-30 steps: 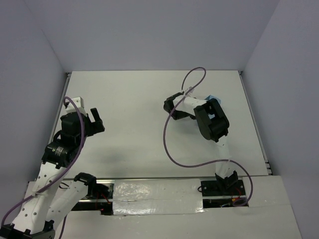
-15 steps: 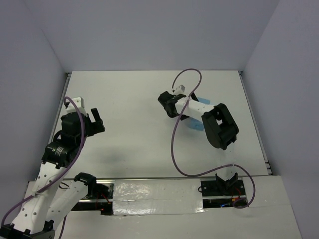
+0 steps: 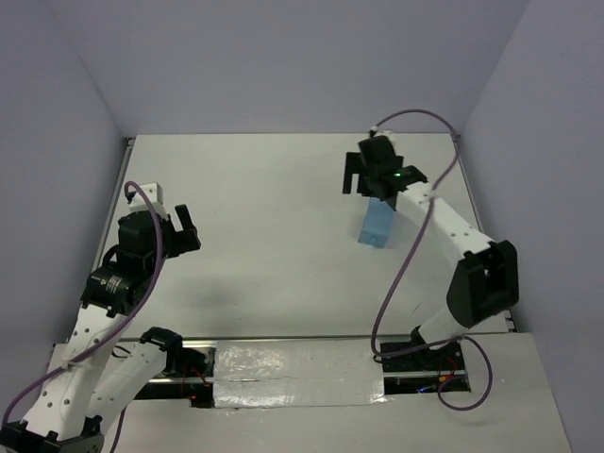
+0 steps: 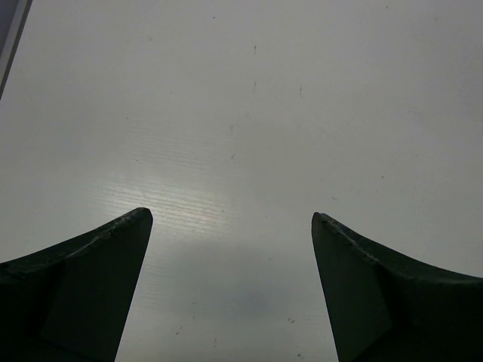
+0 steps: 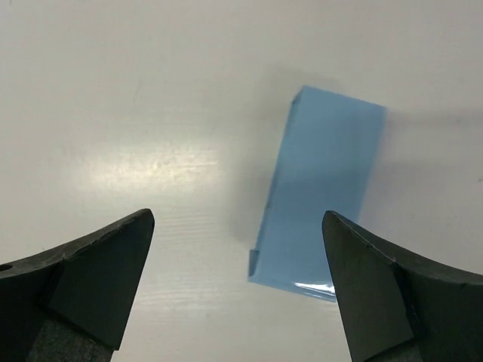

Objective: Build the wood block tower

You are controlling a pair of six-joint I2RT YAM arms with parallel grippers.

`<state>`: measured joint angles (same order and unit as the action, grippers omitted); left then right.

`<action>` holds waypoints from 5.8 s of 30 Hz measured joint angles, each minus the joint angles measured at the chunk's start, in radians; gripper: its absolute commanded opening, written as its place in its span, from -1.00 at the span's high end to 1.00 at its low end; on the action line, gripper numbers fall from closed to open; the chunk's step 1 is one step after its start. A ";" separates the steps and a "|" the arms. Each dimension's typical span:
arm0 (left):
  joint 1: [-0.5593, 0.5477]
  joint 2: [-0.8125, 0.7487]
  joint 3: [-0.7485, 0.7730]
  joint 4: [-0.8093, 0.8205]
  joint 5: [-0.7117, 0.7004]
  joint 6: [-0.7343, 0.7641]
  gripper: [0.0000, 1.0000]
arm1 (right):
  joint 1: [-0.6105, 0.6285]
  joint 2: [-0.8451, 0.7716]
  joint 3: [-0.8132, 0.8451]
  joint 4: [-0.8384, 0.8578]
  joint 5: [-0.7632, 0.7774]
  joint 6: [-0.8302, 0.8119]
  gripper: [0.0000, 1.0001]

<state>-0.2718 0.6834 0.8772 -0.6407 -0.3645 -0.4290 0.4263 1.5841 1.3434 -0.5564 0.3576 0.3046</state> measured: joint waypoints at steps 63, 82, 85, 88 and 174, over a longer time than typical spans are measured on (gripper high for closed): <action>-0.029 0.000 -0.014 0.035 0.081 0.036 -0.99 | -0.088 0.370 0.172 -0.071 0.186 -0.077 0.37; -0.040 -0.007 -0.014 0.035 0.081 0.036 -0.99 | -0.119 0.274 0.158 -0.136 0.205 -0.063 0.32; -0.042 -0.007 -0.014 0.035 0.080 0.035 -0.99 | -0.237 0.157 0.073 -0.061 -0.033 -0.037 0.30; -0.047 -0.008 -0.014 0.035 0.078 0.036 -0.99 | -0.415 0.079 -0.020 0.018 -0.288 -0.016 0.30; -0.144 0.023 -0.014 0.035 0.079 0.036 -0.99 | -0.665 0.529 0.228 0.083 -0.926 -0.010 -0.99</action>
<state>-0.4160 0.7067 0.8635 -0.6056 -0.2855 -0.3927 -0.2390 2.1128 1.5711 -0.4732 -0.5682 0.2951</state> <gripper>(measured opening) 0.995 0.994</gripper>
